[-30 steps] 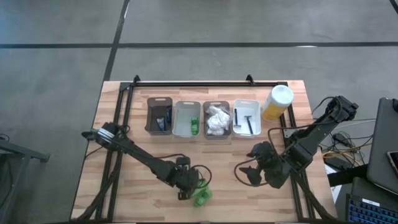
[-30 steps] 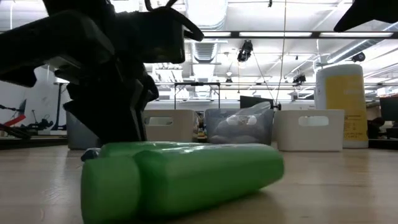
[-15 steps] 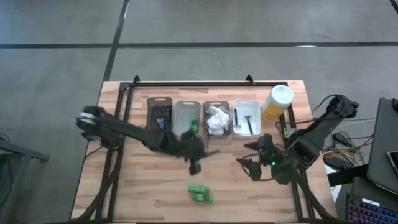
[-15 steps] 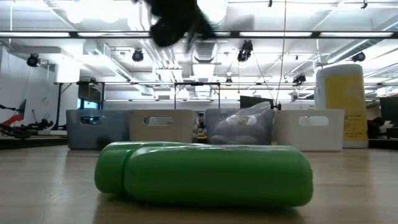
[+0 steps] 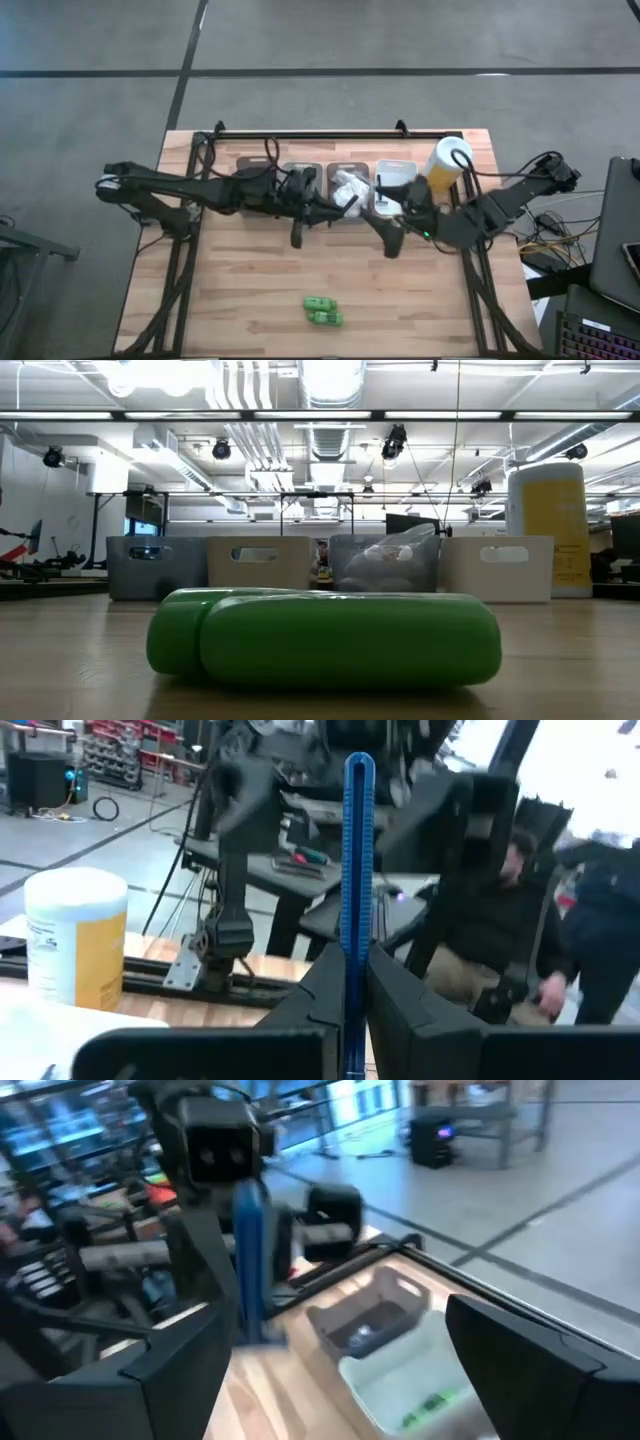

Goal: Pick & Place Travel size toiletries
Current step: Put the blue razor into the white bin

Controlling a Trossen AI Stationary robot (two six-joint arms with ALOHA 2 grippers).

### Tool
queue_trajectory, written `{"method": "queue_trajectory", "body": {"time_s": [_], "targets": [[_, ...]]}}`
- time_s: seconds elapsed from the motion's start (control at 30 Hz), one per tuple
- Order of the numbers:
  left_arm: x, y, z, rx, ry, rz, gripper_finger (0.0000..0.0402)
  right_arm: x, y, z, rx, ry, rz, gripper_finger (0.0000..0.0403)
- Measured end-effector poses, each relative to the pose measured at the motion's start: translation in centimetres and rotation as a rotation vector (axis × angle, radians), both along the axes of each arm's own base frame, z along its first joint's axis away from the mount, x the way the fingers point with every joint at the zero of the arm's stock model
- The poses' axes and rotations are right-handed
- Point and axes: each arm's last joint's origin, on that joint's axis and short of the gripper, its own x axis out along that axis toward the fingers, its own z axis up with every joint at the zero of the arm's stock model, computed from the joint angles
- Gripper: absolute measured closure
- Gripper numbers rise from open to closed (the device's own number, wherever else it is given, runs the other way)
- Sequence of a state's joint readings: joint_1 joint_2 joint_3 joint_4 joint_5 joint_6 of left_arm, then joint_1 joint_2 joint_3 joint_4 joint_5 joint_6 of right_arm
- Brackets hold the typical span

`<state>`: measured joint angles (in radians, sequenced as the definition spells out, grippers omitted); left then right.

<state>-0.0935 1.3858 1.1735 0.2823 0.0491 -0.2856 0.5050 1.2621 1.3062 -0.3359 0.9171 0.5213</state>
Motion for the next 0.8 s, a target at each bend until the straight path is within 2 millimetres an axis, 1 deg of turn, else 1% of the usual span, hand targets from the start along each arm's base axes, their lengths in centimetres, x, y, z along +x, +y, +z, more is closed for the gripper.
{"method": "queue_trajectory", "body": {"time_s": [0.1, 0.27, 0.4, 0.5, 0.63, 0.8], "targets": [[0.1, 0.0, -0.2, 0.049, -0.001, -0.015, 0.0379, 0.8, -0.7, 0.5, -0.035, -0.016, 0.045, 0.0063], [0.1, 0.7, 0.0, 0.084, -0.020, 0.007, 0.0379, 0.8, -0.6, 0.7, -0.107, -0.001, 0.074, 0.0080], [0.3, 1.5, -0.1, 0.095, -0.024, 0.026, 0.0379, 0.9, -0.7, 0.6, -0.100, -0.001, 0.095, 0.0089], [0.7, 1.8, -0.2, 0.091, -0.048, -0.008, 0.0379, 1.4, -1.0, 0.4, -0.096, 0.006, 0.094, 0.0094], [1.5, 1.8, -1.1, 0.079, -0.027, -0.026, 0.0379, 1.7, -1.4, 0.3, -0.084, 0.008, 0.101, 0.0103], [2.1, 1.8, -1.4, 0.055, -0.048, -0.028, 0.0379, 2.0, -1.4, 0.1, -0.073, 0.013, 0.102, 0.0133]]}}
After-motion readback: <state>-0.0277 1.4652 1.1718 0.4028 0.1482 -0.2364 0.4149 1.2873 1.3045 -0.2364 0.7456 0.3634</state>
